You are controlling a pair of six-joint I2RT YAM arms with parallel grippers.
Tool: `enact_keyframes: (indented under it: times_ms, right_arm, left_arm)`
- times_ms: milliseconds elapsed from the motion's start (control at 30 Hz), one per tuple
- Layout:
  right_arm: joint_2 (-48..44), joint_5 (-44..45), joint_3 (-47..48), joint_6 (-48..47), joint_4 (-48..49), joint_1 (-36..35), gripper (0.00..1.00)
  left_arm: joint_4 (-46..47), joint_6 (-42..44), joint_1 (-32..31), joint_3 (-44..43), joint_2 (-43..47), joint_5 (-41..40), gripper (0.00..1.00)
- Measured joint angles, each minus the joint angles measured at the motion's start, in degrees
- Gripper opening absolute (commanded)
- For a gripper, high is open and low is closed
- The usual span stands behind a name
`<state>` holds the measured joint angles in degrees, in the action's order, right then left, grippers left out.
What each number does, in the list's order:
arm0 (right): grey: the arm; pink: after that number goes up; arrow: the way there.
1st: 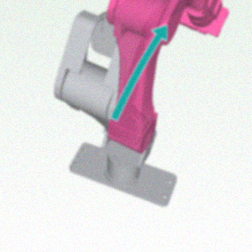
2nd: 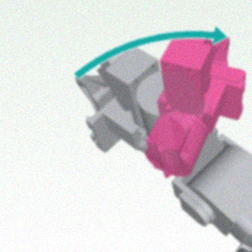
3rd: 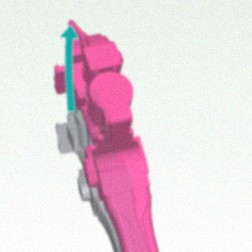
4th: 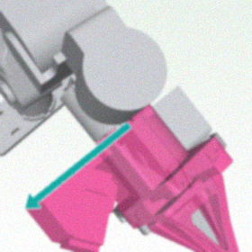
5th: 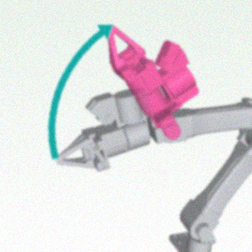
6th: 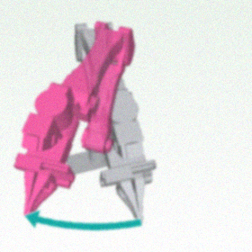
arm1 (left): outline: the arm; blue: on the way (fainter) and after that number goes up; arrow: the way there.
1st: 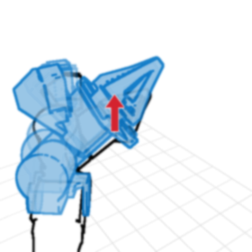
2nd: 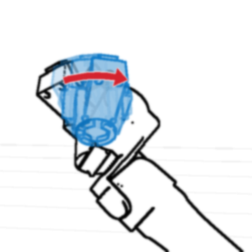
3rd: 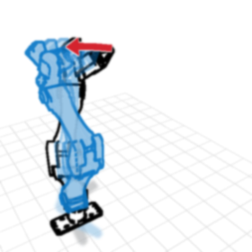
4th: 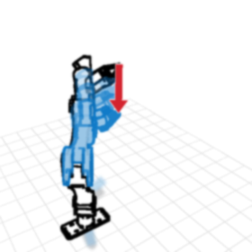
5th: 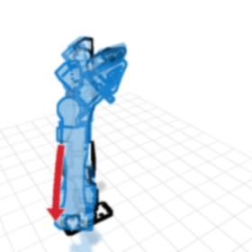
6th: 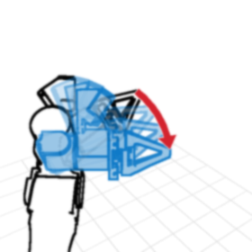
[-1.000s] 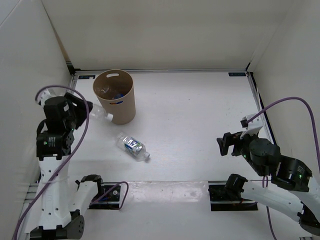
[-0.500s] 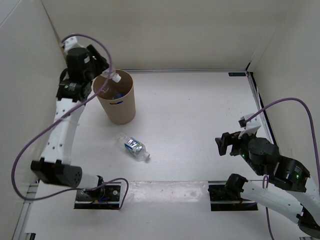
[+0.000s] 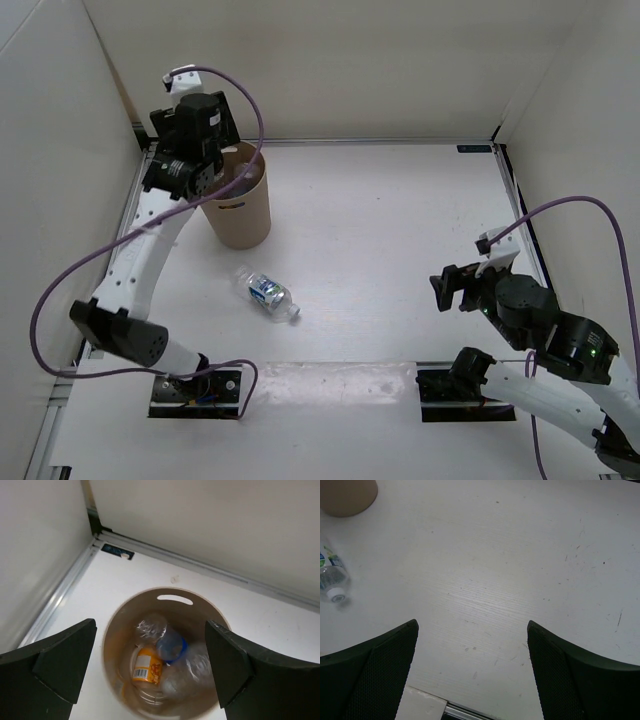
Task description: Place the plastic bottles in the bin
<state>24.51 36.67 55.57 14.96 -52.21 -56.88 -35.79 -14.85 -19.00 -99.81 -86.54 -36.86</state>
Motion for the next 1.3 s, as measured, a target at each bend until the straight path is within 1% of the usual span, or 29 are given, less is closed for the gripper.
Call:
enact_keyframes:
  times_ms: [67,100,167,267,300,333,400,467,567,633,700,733,867,1033,1200,1233,1267,1300]
  right_arm:
    - [0.33,-0.48,0.00,-0.24,0.17,0.66,0.90]
    - [0.59,-0.83,0.00,-0.37,0.22,1.07,0.90]
    - [1.14,-1.57,-0.11,-0.52,0.50,1.99,0.90]
    - [1.60,-2.82,-0.31,-0.72,1.01,3.32,0.90]
    - [1.62,-3.10,-0.31,-0.83,1.20,3.76,0.90]
    - [1.64,-3.39,-0.31,-0.87,1.36,4.04,0.90]
    - [1.64,-3.85,-0.31,-1.05,1.51,4.28,0.90]
    - [1.75,-3.93,-0.31,-1.16,1.55,4.26,0.90]
    - [1.97,-3.98,-0.31,-1.38,1.66,3.91,0.90]
    - [2.08,-3.87,-0.31,-1.49,1.68,3.61,0.90]
    - [2.12,-3.85,-0.31,-1.53,1.70,3.43,0.90]
    - [2.14,-3.85,-0.31,-1.53,1.73,3.34,0.90]
    - [2.23,-3.85,-0.31,-1.55,1.75,3.37,0.90]
    - [2.23,-3.87,-0.31,-1.62,1.79,3.67,0.90]
    - [2.23,-3.80,-0.31,-1.66,1.79,3.50,0.90]
    - [2.23,-3.69,-0.31,-1.66,1.79,3.45,0.90]
    - [2.23,-3.61,-0.31,-1.66,1.79,3.41,0.90]
    - [2.23,-3.58,-0.31,-1.66,1.79,3.30,0.90]
  left_arm:
    - [-0.66,0.20,-1.75,0.00,3.89,-3.30,1.00]
    - [-1.62,-0.85,-2.69,0.09,6.34,-4.55,1.00]
    - [-2.95,-4.52,-4.35,3.06,13.20,-5.25,1.00]
    - [-4.02,-12.48,-4.98,14.38,27.36,-1.84,1.00]
    - [-2.27,-15.54,-4.98,19.96,32.79,-0.28,1.00]
    - [-2.58,-18.47,-5.27,25.31,37.13,1.25,1.00]
    - [-3.48,-24.96,-6.32,34.18,41.57,4.04,1.00]
    - [-4.87,-31.30,-7.98,41.51,40.22,6.23,1.00]
    - [-5.64,-39.87,-11.78,51.30,34.53,8.35,1.00]
    - [-6.34,-44.78,-14.16,56.50,32.09,9.11,1.00]
    - [-6.97,-48.59,-15.65,59.30,30.97,9.81,1.00]
    - [-7.06,-50.73,-15.85,59.60,30.16,9.97,1.00]
    - [-5.25,-54.69,-16.00,59.23,25.24,10.36,1.00]
    - [-2.43,-56.59,-14.71,57.64,15.98,13.07,1.00]
    - [0.81,-57.20,-12.04,55.93,7.61,17.77,1.00]
    - [1.40,-57.22,-11.43,55.93,6.34,19.04,0.98]
    - [1.81,-57.33,-11.04,55.93,5.27,20.06,0.92]
    - [2.25,-57.53,-10.64,55.95,4.24,21.11,0.82]
